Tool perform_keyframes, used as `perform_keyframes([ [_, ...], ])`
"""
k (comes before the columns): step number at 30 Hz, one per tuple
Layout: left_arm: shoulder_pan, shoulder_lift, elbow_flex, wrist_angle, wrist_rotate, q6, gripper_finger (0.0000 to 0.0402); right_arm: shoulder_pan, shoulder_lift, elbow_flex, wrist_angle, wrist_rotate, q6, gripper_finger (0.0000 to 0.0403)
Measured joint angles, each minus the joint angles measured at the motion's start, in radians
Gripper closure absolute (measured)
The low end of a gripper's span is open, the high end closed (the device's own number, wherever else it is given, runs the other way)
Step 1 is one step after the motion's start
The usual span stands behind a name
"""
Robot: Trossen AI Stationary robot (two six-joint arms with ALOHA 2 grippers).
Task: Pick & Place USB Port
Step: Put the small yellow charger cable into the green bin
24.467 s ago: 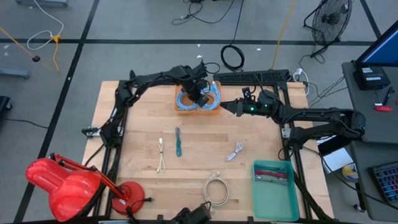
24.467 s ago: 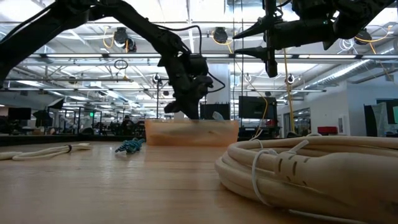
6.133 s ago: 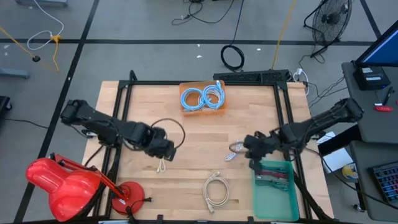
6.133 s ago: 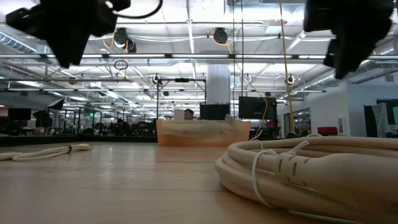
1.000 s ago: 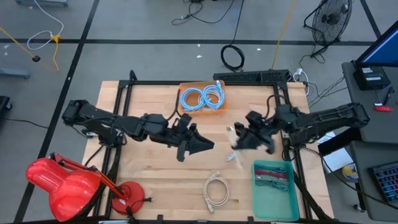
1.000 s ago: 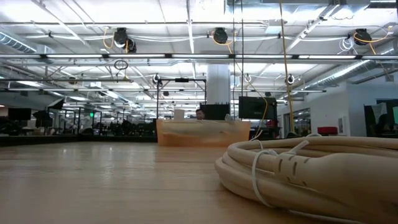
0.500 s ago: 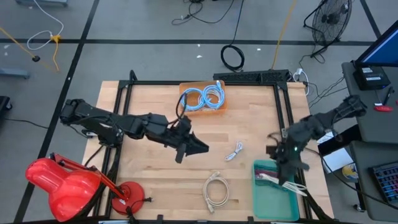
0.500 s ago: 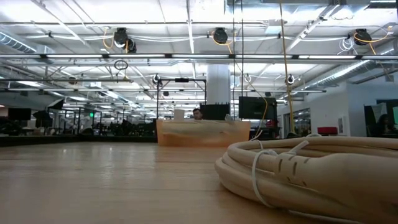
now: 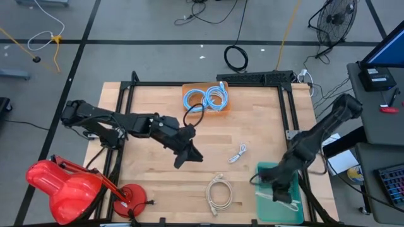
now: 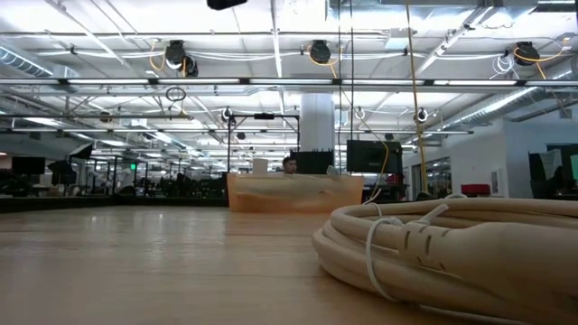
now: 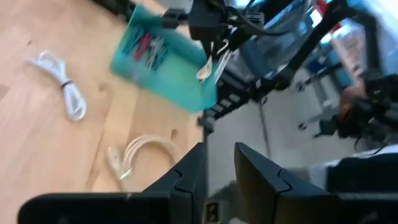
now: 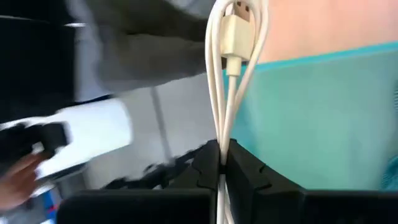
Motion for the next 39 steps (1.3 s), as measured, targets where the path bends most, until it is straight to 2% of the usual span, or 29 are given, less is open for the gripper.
perform_keyframes([
  [5,0.000,0.000,0.000,-0.080,0.009,0.029,0.0316,0.052,0.114,0.000,-0.058,0.021,-0.004,0.0401],
  [11,-0.005,0.000,0.000,-0.122,0.034,0.062,0.0316,0.104,0.158,0.000,-0.166,0.027,0.000,0.0402],
  [16,-0.005,0.000,0.000,-0.135,0.033,0.066,0.0316,0.111,0.159,0.000,-0.152,0.105,-0.006,0.0402],
  [23,-0.003,0.000,0.000,-0.141,0.033,0.078,0.0316,0.111,0.159,-0.021,-0.131,0.103,0.005,0.0402],
  [30,-0.003,0.000,0.000,-0.142,0.043,0.078,0.0316,0.111,0.159,-0.103,-0.027,0.100,0.031,0.0402],
  [39,-0.003,0.000,0.000,-0.142,0.050,0.078,0.0316,0.111,0.159,-0.198,0.000,0.126,0.018,0.0402],
])
